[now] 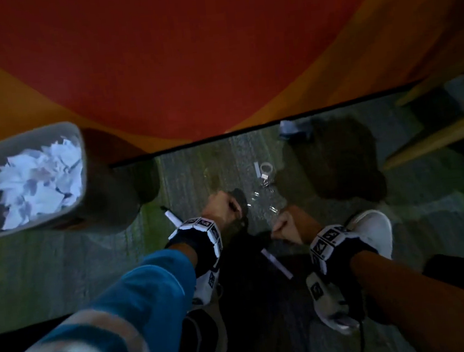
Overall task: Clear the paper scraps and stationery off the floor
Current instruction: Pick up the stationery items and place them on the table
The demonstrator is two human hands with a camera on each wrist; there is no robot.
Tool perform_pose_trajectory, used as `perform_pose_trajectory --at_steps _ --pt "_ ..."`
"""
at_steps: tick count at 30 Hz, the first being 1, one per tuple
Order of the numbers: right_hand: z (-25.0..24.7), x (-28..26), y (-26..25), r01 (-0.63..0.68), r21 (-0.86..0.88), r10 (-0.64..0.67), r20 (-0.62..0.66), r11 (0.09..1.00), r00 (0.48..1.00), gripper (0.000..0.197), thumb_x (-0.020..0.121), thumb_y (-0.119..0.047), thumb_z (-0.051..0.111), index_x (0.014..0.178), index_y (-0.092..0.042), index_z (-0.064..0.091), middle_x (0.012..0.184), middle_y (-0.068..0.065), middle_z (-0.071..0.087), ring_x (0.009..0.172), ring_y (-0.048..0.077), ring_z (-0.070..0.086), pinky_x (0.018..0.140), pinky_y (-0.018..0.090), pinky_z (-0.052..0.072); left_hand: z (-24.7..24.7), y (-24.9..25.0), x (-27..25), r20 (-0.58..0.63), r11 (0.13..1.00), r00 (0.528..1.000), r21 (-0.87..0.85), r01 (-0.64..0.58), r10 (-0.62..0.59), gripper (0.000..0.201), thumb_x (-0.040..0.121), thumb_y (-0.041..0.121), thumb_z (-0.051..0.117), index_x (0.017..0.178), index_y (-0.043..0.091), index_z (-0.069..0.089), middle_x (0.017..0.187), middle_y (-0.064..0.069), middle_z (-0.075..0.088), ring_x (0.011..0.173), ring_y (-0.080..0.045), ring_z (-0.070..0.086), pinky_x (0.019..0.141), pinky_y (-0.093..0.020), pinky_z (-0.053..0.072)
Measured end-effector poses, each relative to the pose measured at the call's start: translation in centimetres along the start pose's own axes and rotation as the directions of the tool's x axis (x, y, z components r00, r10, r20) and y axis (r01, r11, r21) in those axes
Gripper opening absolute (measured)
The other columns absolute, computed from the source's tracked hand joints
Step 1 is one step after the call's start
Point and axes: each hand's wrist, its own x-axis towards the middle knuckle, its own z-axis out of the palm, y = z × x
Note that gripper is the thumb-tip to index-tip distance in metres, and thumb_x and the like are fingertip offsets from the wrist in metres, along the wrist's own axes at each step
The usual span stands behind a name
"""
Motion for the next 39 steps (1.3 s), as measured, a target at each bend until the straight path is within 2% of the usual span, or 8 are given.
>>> perform_pose_trajectory --at_steps 2,5,12,20,24,30,36,39 --pt "2.7 1.1 1.2 -0.008 -0.004 0.008 0.007 1.000 1.000 0.025 0.090 -0.017 0.065 0.092 0.008 0.068 0.078 0.010 0.060 0.050 -0.004 0.055 0.059 0.023 0.040 2.0 -1.7 1.5 0.056 0.999 0.998 0.033 0.038 -0.040 0.009 0.079 0.005 0.075 0.084 0.012 0.078 0.092 -0.010 0.077 0.090 -0.022 0.072 0.090 -0.033 0.056" --pt "4.5 1.7 1.7 0.015 -0.083 -0.014 0.015 0.996 1.000 0.032 0.085 -0.023 0.072 0.109 -0.002 0.068 0.101 0.015 0.067 0.097 0.023 0.066 0.075 0.030 0.047 4.6 -3.3 2.7 0.084 0.995 0.995 0.083 0.056 -0.063 0.022 0.075 0.018 0.083 0.092 0.021 0.070 0.103 -0.011 0.070 0.097 -0.026 0.068 0.091 -0.038 0.055" --pt "6.5 2.8 2.5 0.012 -0.267 -0.018 -0.018 0.964 1.000 0.037 0.081 -0.033 0.074 0.101 -0.003 0.064 0.106 0.018 0.066 0.100 0.034 0.065 0.069 0.030 0.042 6.7 -4.2 3.4 -0.016 0.978 0.999 0.209 -0.024 0.028 0.015 0.081 0.023 0.076 0.095 0.023 0.070 0.112 -0.008 0.063 0.107 -0.030 0.061 0.087 -0.035 0.048" --pt "3.6 3.0 2.0 0.053 -0.079 -0.053 0.005 0.995 0.999 0.028 0.088 -0.026 0.069 0.081 0.001 0.070 0.083 0.019 0.067 0.077 0.023 0.061 0.066 0.026 0.039 7.2 -4.7 2.9 0.003 0.933 0.980 0.304 -0.190 0.198 0.014 0.091 0.014 0.061 0.103 0.009 0.065 0.120 -0.014 0.053 0.111 -0.036 0.055 0.092 -0.044 0.045" --pt "2.3 3.5 1.6 0.123 -0.083 -0.124 -0.010 0.989 0.992 0.036 0.087 -0.028 0.071 0.079 0.007 0.071 0.082 0.024 0.069 0.080 0.034 0.067 0.071 0.035 0.048 6.3 -4.8 2.9 -0.031 0.944 0.984 0.287 -0.161 0.177 0.029 0.085 0.015 0.070 0.113 0.008 0.064 0.121 -0.015 0.057 0.109 -0.039 0.059 0.091 -0.046 0.048" --pt "2.4 4.4 1.5 0.131 -0.094 -0.132 -0.002 0.987 0.991 0.032 0.083 -0.028 0.074 0.074 0.003 0.073 0.072 0.021 0.068 0.058 0.014 0.055 0.057 0.024 0.037 5.8 -4.7 2.6 -0.026 0.952 0.994 0.293 -0.091 0.103 0.020 0.090 0.016 0.063 0.105 0.003 0.066 0.110 -0.020 0.062 0.106 -0.041 0.061 0.089 -0.047 0.048" --pt "2.5 4.8 0.7 0.167 -0.156 -0.166 0.018 0.974 0.986 0.036 0.088 -0.033 0.070 0.085 0.003 0.074 0.081 0.017 0.067 0.078 0.022 0.058 0.063 0.024 0.034 6.1 -4.8 2.4 -0.001 0.900 0.981 0.398 -0.176 0.192 0.024 0.097 0.014 0.049 0.117 0.009 0.060 0.121 -0.018 0.055 0.110 -0.041 0.057 0.090 -0.045 0.044" --pt "2.4 5.1 0.7 0.159 -0.132 -0.158 0.023 0.978 0.987 0.035 0.088 -0.031 0.070 0.089 0.004 0.074 0.088 0.018 0.068 0.081 0.022 0.058 0.065 0.025 0.036 5.3 -4.7 2.1 -0.041 0.930 0.978 0.322 -0.179 0.202 0.020 0.092 0.015 0.062 0.111 0.008 0.062 0.118 -0.018 0.058 0.107 -0.039 0.059 0.086 -0.042 0.046"
